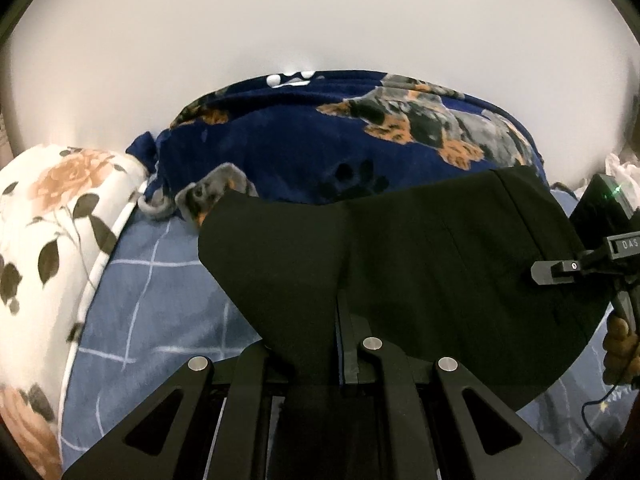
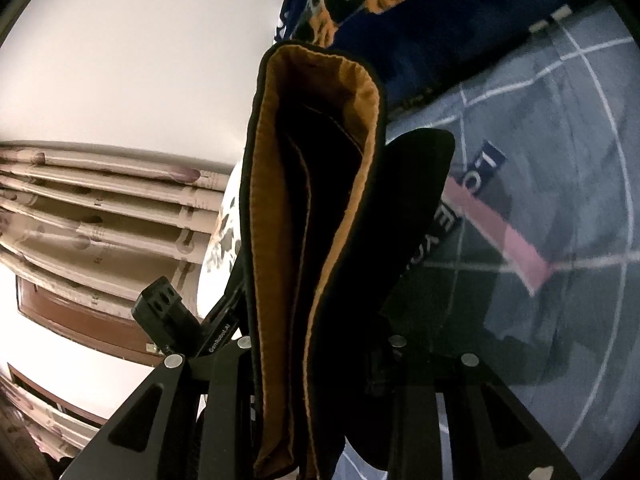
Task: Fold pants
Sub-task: 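Grasp the black pants with the left gripper while the right gripper holds the orange-lined edge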
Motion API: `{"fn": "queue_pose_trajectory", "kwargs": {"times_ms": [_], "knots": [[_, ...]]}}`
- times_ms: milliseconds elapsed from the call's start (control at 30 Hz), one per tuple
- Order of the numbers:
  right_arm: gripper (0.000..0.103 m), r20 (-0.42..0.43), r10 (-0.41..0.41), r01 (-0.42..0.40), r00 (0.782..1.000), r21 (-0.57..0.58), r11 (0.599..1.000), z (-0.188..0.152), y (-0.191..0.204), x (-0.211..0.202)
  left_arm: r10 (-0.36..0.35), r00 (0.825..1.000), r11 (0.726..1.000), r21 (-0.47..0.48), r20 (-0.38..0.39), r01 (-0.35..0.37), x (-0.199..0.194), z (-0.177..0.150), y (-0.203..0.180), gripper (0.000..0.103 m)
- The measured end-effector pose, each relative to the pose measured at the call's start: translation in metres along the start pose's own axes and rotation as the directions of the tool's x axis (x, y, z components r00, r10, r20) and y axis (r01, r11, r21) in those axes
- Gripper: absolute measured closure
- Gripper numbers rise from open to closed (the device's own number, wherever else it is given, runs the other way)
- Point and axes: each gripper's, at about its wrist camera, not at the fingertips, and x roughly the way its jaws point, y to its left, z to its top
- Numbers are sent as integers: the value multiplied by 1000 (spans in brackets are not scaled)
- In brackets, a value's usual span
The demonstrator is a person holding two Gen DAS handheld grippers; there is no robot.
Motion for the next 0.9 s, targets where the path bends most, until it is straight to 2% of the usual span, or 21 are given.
{"fn": "queue_pose_trajectory", "kwargs": {"times_ms": [400, 733, 900], "knots": [[76, 7, 18, -18, 1000, 22, 1000, 26, -15, 22, 27, 1000, 999, -45, -9, -27, 36, 12, 23, 94], [76, 10, 2, -2, 1000, 64, 998, 32, -43, 26, 30, 998, 997, -65, -48, -33, 66, -1, 33, 94], [76, 10, -36, 35, 999, 51, 998, 34, -48, 27, 38, 998, 997, -68, -54, -42, 73, -8, 36, 93]]}}
